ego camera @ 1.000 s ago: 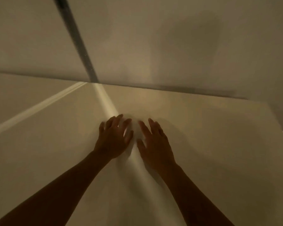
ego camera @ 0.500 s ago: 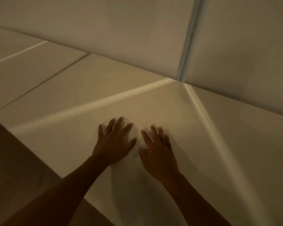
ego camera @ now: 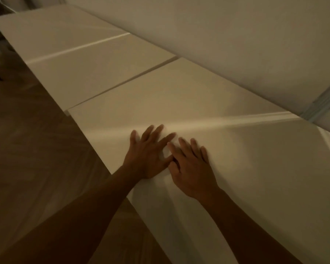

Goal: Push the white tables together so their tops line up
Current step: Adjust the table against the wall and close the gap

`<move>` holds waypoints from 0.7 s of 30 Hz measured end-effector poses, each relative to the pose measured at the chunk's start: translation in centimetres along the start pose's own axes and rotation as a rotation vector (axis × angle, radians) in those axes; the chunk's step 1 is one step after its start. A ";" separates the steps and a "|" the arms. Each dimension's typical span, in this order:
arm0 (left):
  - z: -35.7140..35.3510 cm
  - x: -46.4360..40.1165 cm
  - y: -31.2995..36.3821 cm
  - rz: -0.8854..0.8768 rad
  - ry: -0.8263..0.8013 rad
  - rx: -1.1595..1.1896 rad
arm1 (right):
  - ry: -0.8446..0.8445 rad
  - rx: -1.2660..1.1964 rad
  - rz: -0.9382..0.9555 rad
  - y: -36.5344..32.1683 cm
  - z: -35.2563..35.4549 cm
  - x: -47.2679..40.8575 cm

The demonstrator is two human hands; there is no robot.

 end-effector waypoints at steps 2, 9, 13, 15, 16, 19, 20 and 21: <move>0.0 -1.3 -1.8 0.004 0.010 -0.013 | -0.019 -0.002 0.003 -0.6 -0.1 -2.3; 0.7 -5.8 -6.2 0.002 0.017 0.021 | 0.002 0.005 0.050 -1.8 -0.5 -9.7; 0.5 -8.9 -8.3 0.021 0.021 0.082 | 0.092 0.016 0.043 -2.0 -1.4 -13.8; 0.5 -10.1 -9.4 -0.007 0.039 0.063 | 0.160 0.025 0.032 -2.2 -1.8 -15.5; 0.6 -10.7 -9.8 -0.026 0.049 0.038 | 0.191 0.028 0.024 -2.3 -2.1 -16.3; 1.0 -12.5 -11.0 -0.083 0.047 0.027 | 0.170 0.005 -0.031 -2.7 -1.8 -18.0; 1.1 -13.2 -11.2 -0.101 0.037 0.035 | 0.160 -0.001 -0.045 -2.7 -1.7 -18.4; 1.3 -13.7 -11.4 -0.113 0.027 0.045 | 0.163 -0.008 -0.050 -2.7 -1.5 -18.6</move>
Point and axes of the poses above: each hand's wrist, its own x-axis away from the middle knuckle, its own z-axis out of the back of the hand, y = z × x, the point moved 1 cm from there along -x, towards the middle knuckle, and after that the axes turned 2 degrees about x, right-handed, at the moved point
